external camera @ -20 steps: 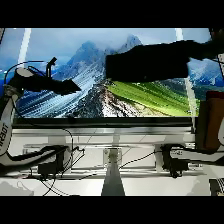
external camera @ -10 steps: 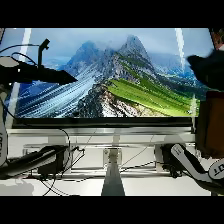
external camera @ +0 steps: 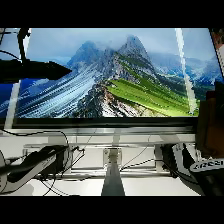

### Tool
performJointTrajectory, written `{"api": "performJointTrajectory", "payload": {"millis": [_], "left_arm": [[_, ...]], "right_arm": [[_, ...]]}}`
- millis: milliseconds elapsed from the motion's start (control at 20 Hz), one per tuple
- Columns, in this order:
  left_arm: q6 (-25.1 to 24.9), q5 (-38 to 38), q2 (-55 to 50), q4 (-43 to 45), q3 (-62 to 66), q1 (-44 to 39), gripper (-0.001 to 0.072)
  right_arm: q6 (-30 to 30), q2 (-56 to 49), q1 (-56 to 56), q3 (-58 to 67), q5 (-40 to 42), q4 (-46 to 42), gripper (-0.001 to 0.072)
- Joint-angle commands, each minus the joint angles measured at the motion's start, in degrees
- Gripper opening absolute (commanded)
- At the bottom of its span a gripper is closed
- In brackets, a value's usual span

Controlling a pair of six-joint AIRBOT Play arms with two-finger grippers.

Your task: Fold the clothes and pants, and hang the long-sleeved shirts on hangers.

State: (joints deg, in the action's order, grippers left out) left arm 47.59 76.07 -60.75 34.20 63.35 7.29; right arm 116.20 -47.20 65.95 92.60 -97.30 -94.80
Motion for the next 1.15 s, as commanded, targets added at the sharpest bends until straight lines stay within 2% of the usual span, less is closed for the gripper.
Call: {"api": "performJointTrajectory", "payload": {"millis": [0,100,150,200,250,300,400,500,600,700,750,850,950,1000,1100], "left_arm": [[-0.07,-0.63,0.70,0.00,0.04,-0.07,0.0017],[-0.07,-0.63,0.70,0.00,0.04,-0.04,0.0017],[-0.07,-0.63,0.70,0.00,0.04,-0.04,0.0017],[-0.07,-0.63,0.70,0.00,0.04,-0.07,0.0017],[-0.07,-0.63,0.70,0.00,0.04,-0.07,0.0017],[-0.07,-0.63,0.70,0.00,0.04,-0.07,0.0017],[-0.07,-0.61,0.70,0.00,0.04,-0.07,0.0017],[-0.07,-0.63,0.70,0.00,0.04,-0.07,0.0017],[-0.07,-0.61,0.70,0.00,0.04,-0.07,0.0017],[-0.07,-0.61,0.70,0.02,0.04,-0.04,0.0017],[-0.07,-0.61,0.70,0.00,0.04,-0.07,0.0017],[-0.07,-0.61,0.70,0.00,0.04,-0.07,0.0017],[-0.04,-0.61,0.70,0.00,0.04,-0.04,0.0017],[-0.07,-0.61,0.70,0.00,0.04,-0.04,0.0017],[-0.07,-0.61,0.70,0.00,0.04,-0.07,0.0017]], "right_arm": [[0.26,0.37,1.68,0.02,-0.13,0.09,0.0697],[-0.24,0.37,1.66,0.02,1.11,1.09,0.0689],[-0.26,0.35,1.66,0.02,1.09,2.99,0.0524],[-0.28,0.37,1.57,0.02,1.14,6.71,0.0156],[-0.33,0.33,0.96,0.00,1.99,10.82,0.0052],[-1.11,0.17,-0.20,0.00,3.58,15.30,0.0021],[-8.00,-0.42,-4.44,0.00,6.93,24.52,0.0020],[-14.19,-1.20,-11.78,0.00,8.44,27.78,0.0020],[-18.93,-2.16,-21.09,-0.02,8.81,25.49,0.0020],[-19.93,-3.32,-30.64,-0.74,8.90,22.67,0.0020],[-20.39,-4.15,-35.60,-0.81,8.74,19.91,0.0020],[-24.98,-5.88,-44.70,-0.81,7.58,12.11,0.0019],[-25.94,-7.17,-52.04,-0.81,6.88,3.06,0.0019],[-25.90,-7.52,-53.79,-0.79,6.93,2.23,0.0020],[-25.86,-7.54,-55.17,-0.74,6.93,6.10,0.0021]]}}
